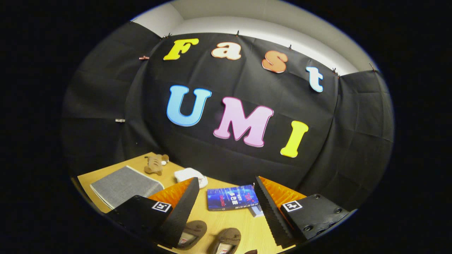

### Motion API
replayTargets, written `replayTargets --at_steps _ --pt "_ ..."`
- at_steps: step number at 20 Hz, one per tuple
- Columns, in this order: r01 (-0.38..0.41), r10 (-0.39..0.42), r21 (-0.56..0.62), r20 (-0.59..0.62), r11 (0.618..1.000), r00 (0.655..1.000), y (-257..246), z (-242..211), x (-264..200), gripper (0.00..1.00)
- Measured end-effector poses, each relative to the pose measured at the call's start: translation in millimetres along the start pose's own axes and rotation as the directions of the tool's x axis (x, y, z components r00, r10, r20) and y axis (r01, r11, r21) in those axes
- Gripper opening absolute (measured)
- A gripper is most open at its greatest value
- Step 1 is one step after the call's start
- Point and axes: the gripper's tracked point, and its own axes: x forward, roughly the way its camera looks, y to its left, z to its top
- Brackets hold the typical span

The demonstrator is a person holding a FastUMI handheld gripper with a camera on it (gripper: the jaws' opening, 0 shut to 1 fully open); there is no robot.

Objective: Open the storage box then place both shoes into the box .Put the left shoe in first, then the right shoe, with the right side of both shoes facing outward in a uniform manner.

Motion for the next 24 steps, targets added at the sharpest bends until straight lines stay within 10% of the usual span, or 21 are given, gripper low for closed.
replayTargets --at_steps 7,11,15,19,24 --pt "-0.111 0.123 0.059 -0.312 0.992 0.942 34.9 -115.4 -5.3 0.96" --pt "-0.265 0.310 0.192 -0.266 0.945 0.913 79.9 -118.2 -4.4 0.95" --pt "-0.554 0.728 0.561 -0.134 0.615 0.673 163.9 -103.5 -14.8 0.99" --pt "-0.473 0.864 0.808 -0.083 0.350 0.497 192.4 -133.4 2.3 0.95" --pt "-0.352 0.949 0.926 -0.020 0.137 0.316 213.9 -154.2 8.7 0.95"
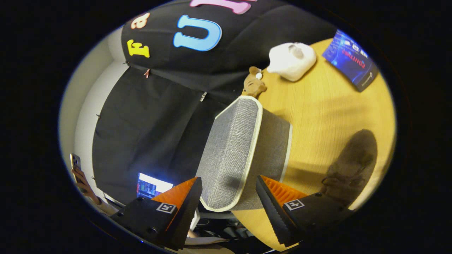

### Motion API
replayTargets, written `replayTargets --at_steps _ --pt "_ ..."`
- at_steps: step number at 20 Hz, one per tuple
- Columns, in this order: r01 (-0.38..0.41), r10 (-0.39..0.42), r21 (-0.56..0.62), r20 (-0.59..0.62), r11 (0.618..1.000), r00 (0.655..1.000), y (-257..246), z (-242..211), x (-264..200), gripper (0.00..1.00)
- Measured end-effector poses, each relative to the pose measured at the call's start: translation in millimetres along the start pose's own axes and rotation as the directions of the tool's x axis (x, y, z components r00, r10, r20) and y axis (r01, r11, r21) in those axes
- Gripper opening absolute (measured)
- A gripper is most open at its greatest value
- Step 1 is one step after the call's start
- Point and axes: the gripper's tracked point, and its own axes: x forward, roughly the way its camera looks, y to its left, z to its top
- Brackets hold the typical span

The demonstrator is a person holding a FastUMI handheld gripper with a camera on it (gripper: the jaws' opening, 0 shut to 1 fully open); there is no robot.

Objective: Open the storage box then place both shoes into the box .Put the left shoe in first, then the right shoe, with the right side of both shoes facing outward in a uniform manner.

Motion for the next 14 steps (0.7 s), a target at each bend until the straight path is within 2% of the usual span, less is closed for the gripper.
replayTargets --at_steps 4,7,9,10,14 --pt "-0.093 0.103 0.144 -0.058 0.985 0.993 -5.2 2.5 25.2 0.95" --pt "-0.163 0.184 0.244 -0.065 0.956 0.981 -0.5 5.9 34.9 0.95" --pt "-0.198 0.228 0.296 -0.071 0.935 0.971 2.5 3.3 38.5 0.78" --pt "-0.196 0.230 0.294 -0.085 0.935 0.969 2.3 -0.9 39.7 0.75" --pt "-0.241 0.271 0.265 -0.083 0.934 0.959 10.5 1.0 34.2 0.19"
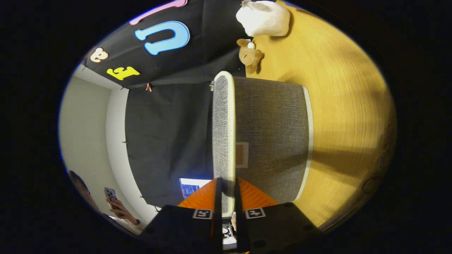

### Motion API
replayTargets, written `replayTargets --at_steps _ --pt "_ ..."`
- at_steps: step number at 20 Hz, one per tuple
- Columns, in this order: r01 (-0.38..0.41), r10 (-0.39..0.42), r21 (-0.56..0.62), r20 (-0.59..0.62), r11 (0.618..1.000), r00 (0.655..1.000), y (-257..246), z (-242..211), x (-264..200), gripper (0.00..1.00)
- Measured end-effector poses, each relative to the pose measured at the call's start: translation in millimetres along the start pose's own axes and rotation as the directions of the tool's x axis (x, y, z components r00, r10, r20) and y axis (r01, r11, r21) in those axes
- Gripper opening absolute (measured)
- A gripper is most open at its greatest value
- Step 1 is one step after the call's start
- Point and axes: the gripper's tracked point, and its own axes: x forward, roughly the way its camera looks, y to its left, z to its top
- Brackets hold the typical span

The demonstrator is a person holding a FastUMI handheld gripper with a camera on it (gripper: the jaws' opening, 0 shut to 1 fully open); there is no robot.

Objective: Open the storage box then place both shoes into the box .Put the left shoe in first, then the right shoe, with the right side of both shoes facing outward in a uniform manner.

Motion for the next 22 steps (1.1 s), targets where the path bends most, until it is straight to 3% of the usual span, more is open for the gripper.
replayTargets --at_steps 2,5,10,16,22 --pt "0.037 -0.035 -0.090 0.028 0.995 0.999 5.6 0.1 -1.7 0.05" --pt "0.097 -0.085 -0.173 0.072 0.980 0.994 18.1 0.2 -0.2 0.05" --pt "0.112 -0.074 -0.304 0.134 0.946 0.988 76.5 0.7 14.7 0.05" --pt "0.094 -0.049 -0.443 0.112 0.892 0.992 150.3 -1.0 77.4 0.05" --pt "0.076 -0.066 -0.532 0.038 0.843 0.997 169.5 -18.0 171.1 0.07"
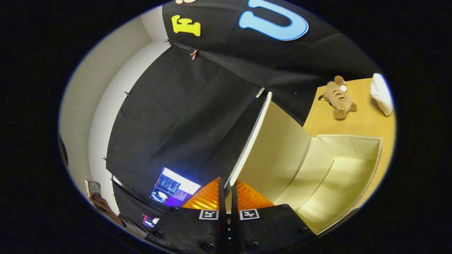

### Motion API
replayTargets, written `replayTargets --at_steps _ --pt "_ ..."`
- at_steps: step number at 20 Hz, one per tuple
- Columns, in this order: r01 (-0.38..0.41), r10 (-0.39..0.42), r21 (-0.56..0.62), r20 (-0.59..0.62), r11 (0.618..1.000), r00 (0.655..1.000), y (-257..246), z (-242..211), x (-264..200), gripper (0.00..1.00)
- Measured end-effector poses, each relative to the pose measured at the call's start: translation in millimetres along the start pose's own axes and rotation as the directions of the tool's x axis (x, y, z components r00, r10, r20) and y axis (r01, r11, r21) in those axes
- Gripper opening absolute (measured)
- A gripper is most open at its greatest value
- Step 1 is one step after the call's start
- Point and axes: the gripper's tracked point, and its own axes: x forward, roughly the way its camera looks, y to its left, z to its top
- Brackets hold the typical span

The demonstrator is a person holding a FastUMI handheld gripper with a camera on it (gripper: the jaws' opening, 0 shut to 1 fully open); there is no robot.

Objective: Open the storage box then place both shoes into the box .Put the left shoe in first, then the right shoe, with the right side of both shoes facing outward in a uniform manner.

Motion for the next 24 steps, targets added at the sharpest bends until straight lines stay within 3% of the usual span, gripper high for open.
replayTargets --at_steps 3,5,10,11,14,19,24 --pt "-0.011 0.011 -0.005 -0.014 1.000 1.000 6.6 -4.5 36.8 0.12" --pt "0.025 -0.026 -0.026 -0.023 0.999 0.999 -1.0 -9.7 53.0 0.17" --pt "0.063 -0.065 -0.036 -0.052 0.997 0.997 -7.5 -24.1 66.0 0.62" --pt "0.060 -0.062 -0.030 -0.064 0.998 0.996 -5.7 -26.1 64.6 0.64" --pt "0.083 -0.086 -0.062 -0.048 0.995 0.995 -8.8 -22.0 56.3 0.98" --pt "0.124 -0.117 -0.150 0.053 0.981 0.992 -0.9 0.7 14.4 0.98" --pt "0.239 -0.198 -0.270 0.172 0.933 0.965 0.8 18.9 -54.9 0.97"
